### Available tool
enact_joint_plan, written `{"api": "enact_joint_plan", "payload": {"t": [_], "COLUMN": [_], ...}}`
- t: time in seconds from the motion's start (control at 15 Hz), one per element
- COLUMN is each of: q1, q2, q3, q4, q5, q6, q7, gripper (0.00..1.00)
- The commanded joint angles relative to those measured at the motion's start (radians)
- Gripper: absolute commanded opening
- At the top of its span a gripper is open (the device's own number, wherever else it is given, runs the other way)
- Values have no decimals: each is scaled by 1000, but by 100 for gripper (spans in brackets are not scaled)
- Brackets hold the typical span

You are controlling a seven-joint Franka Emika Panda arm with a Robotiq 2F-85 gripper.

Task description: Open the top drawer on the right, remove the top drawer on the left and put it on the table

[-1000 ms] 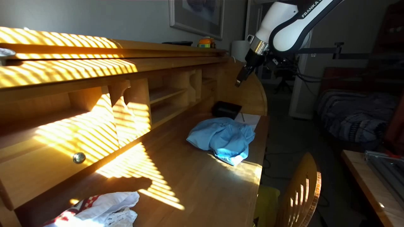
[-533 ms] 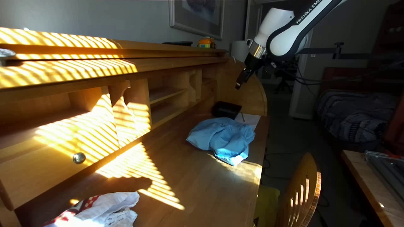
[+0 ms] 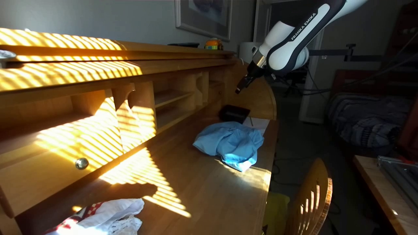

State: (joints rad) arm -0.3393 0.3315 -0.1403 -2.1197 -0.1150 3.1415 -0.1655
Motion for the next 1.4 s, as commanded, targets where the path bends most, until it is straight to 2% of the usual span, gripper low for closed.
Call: {"api": "enact_joint_plan", "payload": {"t": [0.0,0.33,0.47,0.6,0.73,1.33], "q1": [-148,-281,-364,-410,-444,-505], "q2": [101,195,229,264,292,407], "q3": [150,263,356,409,451,540], "q4": [114,251,293,334,367,472], "q5": [45,20,19,11,7,2], "q6": [57,47,52,46,39,10], "q7": [-68,-98,-132,-153,-171,-239], "gripper": [100,100,100,100,100,100]}}
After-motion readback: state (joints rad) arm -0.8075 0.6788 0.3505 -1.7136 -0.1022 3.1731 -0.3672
